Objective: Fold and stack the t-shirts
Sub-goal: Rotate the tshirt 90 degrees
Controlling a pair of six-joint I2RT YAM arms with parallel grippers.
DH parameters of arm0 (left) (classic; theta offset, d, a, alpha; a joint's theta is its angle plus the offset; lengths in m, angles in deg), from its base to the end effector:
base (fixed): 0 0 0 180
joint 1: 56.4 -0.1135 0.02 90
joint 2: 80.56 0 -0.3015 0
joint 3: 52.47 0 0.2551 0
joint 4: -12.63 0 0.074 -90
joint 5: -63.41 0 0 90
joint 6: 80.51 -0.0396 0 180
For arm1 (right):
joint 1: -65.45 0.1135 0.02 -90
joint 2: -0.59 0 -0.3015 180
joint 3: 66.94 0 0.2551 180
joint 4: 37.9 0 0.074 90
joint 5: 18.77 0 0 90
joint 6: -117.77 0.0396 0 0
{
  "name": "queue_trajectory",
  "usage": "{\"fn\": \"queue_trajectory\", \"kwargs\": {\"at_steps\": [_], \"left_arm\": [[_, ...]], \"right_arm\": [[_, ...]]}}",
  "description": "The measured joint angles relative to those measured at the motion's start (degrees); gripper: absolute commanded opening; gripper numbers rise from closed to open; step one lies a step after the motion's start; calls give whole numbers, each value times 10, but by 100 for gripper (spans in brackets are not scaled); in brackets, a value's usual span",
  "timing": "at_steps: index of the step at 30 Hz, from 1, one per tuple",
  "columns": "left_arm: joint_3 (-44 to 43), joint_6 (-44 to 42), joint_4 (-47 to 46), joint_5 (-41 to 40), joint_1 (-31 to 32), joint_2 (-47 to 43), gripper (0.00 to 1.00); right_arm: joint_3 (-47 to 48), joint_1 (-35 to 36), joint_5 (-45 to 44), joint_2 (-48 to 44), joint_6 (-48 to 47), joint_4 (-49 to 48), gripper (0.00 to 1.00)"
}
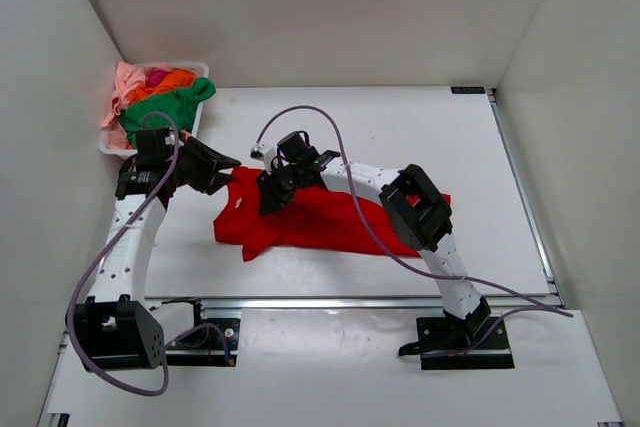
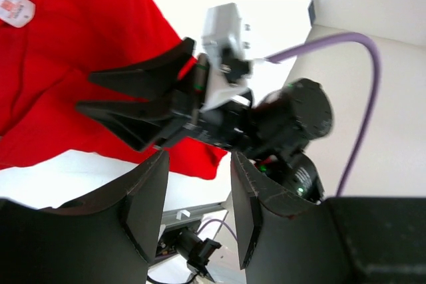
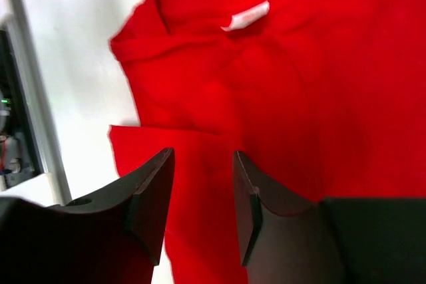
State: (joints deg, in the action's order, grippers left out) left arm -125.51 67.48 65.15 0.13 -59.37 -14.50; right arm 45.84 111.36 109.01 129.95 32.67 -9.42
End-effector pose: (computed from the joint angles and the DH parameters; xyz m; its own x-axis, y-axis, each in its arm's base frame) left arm 0.2281 -0.0060 0.3420 -0.6053 -0.7898 -0.0991 -0.4622 0.4501 -0.7640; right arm 0.3514 0.3976 0.1993 -0.5649 -0.4861 -0.6667 -0.8235 0.2817 0.4924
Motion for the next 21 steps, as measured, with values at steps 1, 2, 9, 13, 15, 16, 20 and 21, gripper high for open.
{"fn": "queue_trajectory", "kwargs": {"at_steps": [1,2,9,13,15,16,20,21], "left_arm": [[0,2,-3,3,0,-3,52],[1,4,-5,5,0,-6,53],[33,16,-15,19,0,-40,52],[36,16,-16,23,0,-44,53],[37,16,-17,23,0,-44,52],[37,16,-18,23,0,-45,52],[48,19,-21,25,0,-52,52],[51,19,-22,25,0,-52,52]], "right_arm": [[-2,2,-6,0,-3,1,38],[-3,3,-13,0,-5,4,38],[-4,9,-50,5,-15,17,36],[-4,10,-61,12,-21,27,33],[-4,12,-66,13,-24,27,25],[-4,13,-67,13,-26,28,16],[-3,17,-68,13,-32,31,0],[-2,17,-68,13,-31,32,0]]}}
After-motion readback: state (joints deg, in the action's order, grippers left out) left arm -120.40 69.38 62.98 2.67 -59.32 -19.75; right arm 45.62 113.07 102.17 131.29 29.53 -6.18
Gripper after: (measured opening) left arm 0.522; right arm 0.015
